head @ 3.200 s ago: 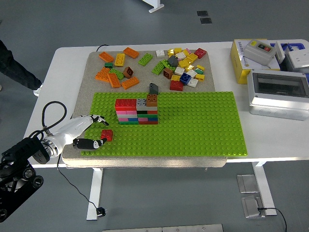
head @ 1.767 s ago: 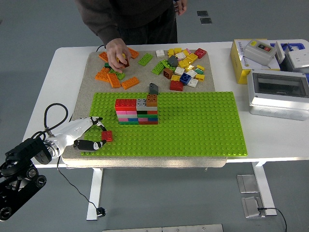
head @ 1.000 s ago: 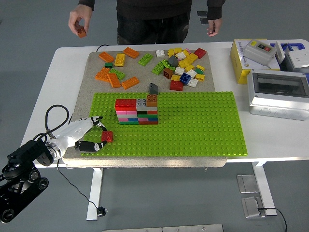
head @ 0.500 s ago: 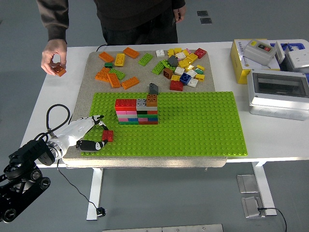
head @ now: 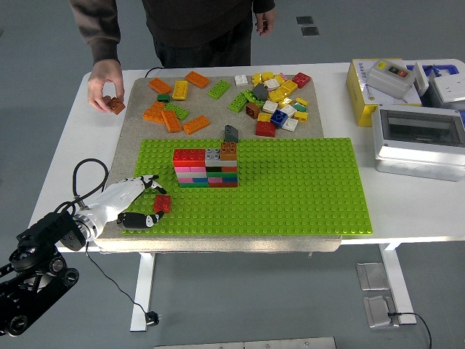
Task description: Pick up the brick,pile it on top of brick,press brick,pick up the brick,pile it on top of brick,press brick
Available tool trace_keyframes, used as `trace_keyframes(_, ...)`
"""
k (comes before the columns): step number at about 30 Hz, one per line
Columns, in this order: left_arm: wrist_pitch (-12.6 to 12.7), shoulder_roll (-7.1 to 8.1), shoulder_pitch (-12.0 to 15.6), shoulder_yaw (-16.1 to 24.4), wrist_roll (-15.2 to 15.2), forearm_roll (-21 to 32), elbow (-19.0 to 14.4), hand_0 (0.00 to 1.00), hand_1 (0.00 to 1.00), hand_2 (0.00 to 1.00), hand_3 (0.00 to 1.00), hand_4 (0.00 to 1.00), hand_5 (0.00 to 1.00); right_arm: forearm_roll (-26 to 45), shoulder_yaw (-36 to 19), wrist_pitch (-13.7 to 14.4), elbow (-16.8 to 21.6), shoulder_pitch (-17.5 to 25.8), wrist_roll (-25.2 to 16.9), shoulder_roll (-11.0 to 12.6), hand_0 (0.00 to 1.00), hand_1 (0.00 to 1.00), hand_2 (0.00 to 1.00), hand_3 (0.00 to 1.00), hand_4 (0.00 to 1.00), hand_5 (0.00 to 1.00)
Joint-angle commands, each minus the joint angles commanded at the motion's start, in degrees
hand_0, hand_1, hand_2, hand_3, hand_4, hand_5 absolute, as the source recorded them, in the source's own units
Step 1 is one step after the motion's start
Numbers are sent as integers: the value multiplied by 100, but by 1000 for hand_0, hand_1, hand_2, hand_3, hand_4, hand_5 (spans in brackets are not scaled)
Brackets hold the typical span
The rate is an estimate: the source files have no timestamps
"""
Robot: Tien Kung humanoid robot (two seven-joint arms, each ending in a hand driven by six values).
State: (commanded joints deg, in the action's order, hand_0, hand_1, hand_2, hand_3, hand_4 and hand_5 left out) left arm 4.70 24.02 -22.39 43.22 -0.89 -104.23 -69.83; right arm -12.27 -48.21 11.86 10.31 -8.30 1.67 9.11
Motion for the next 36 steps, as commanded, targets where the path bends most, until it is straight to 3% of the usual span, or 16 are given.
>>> trace_keyframes(9, 21, -17, -1, 6, 21, 18, 33, 987, 969, 997, 713, 612, 223, 22, 12, -3, 0, -1, -12, -1, 712, 691, 723, 675, 423, 844)
trace_keyframes(10, 22, -21, 0, 4, 23, 20, 42, 987, 969, 998, 624, 543, 184, 26, 14, -3, 0, -1, -13, -1, 712, 692, 724, 676, 422, 843)
trace_keyframes(26, 58, -52, 16, 21, 37, 11, 58, 987, 969, 998, 624, 567, 189, 77, 50, -9, 0, 1, -38, -3, 714, 691, 722, 675, 421, 844)
trace_keyframes(31, 25, 24, 33, 137, 38, 190, -59, 987, 968, 998, 612, 577, 204, 83, 57, -7, 0, 9, -41, 2, 713, 691, 722, 675, 421, 844)
trace_keyframes(36, -51, 204, 127, 442, -10, 443, -367, 987, 969, 998, 596, 592, 220, 80, 44, -1, 0, 29, -50, 12, 715, 693, 722, 675, 421, 844)
